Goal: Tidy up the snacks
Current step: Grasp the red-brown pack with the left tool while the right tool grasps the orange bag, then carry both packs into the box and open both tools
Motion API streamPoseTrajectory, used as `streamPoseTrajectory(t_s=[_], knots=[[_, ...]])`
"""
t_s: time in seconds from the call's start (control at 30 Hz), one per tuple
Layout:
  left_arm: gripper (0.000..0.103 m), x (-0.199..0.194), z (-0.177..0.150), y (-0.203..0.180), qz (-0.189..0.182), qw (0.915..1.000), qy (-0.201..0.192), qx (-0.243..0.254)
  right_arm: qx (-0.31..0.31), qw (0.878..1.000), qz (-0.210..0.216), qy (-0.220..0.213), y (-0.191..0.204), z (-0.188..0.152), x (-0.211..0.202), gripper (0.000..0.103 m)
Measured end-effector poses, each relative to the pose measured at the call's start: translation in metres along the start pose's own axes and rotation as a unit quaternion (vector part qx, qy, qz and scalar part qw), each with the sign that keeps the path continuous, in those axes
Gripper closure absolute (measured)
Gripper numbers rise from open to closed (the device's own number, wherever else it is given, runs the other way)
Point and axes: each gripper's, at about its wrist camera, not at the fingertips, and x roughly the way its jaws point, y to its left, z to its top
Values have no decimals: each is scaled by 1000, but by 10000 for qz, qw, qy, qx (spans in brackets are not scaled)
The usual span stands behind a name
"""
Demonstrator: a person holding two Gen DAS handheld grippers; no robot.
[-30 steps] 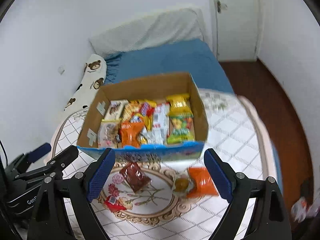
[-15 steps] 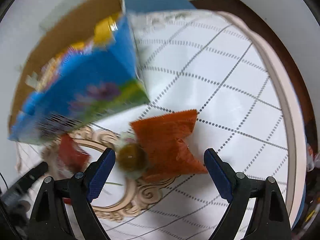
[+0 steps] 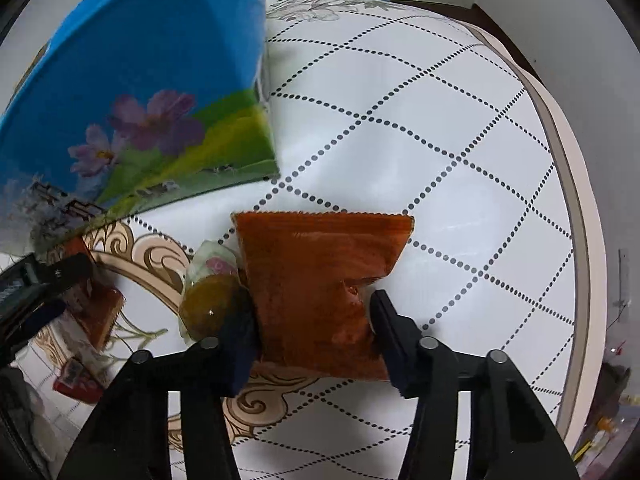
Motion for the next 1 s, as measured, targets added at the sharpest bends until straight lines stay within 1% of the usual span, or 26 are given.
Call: streamPoseTrajectory(t_s=[0.07, 0.1, 0.13, 0.23, 0.3, 0.33, 0.47, 0.5, 0.6, 0.67, 0.73, 0.8, 0.87, 0.9, 1.0], knots=[[39, 1, -4, -2, 67, 9998, -57, 205, 27, 10000, 28, 46, -1, -5, 0, 50], [45, 2, -7, -2, 60, 9996, -70, 279, 42, 10000, 45, 73, -1, -7, 1, 50], [47, 1, -10, -2, 66, 9993, -75, 353, 38, 9999, 47, 90, -2, -11, 1, 50], [47, 0, -21, 2, 110, 9983, -73, 571, -14, 9998, 79, 177, 0, -23, 2, 51], [47, -3, -34, 9, 120, 9971, -33, 747, -60, 9996, 107, 250, 0, -34, 2, 51], [47, -3, -43, 14, 108, 9963, 27, 855, -92, 9995, 126, 281, 0, -40, 2, 53], [47, -1, -76, 28, 58, 9910, 347, 1289, -198, 9985, 212, 469, 0, -69, 3, 54], [47, -1, -85, 31, 69, 9892, 423, 1403, -219, 9979, 253, 558, -1, -81, 5, 54], [47, 2, -103, 38, -96, 9851, 699, 1568, -335, 9959, 310, 780, 2, -107, 9, 54], [47, 6, -106, 42, -186, 9853, 746, 1524, -424, 9945, 339, 896, 5, -119, 13, 54], [40, 11, -104, 45, -316, 9863, 838, 1383, -479, 9939, 334, 936, 9, -128, 15, 53], [34, 19, -100, 47, -486, 9865, 972, 1222, -366, 9940, 320, 982, 8, -130, 19, 49], [34, 25, -98, 48, -486, 9870, 1039, 1128, -194, 9938, 429, 1012, 3, -127, 25, 47], [34, 27, -97, 47, -476, 9875, 1040, 1082, -156, 9938, 433, 1009, 4, -118, 28, 47], [34, 27, -93, 46, -397, 9889, 971, 1057, -22, 9943, 425, 977, 0, -115, 32, 47]])
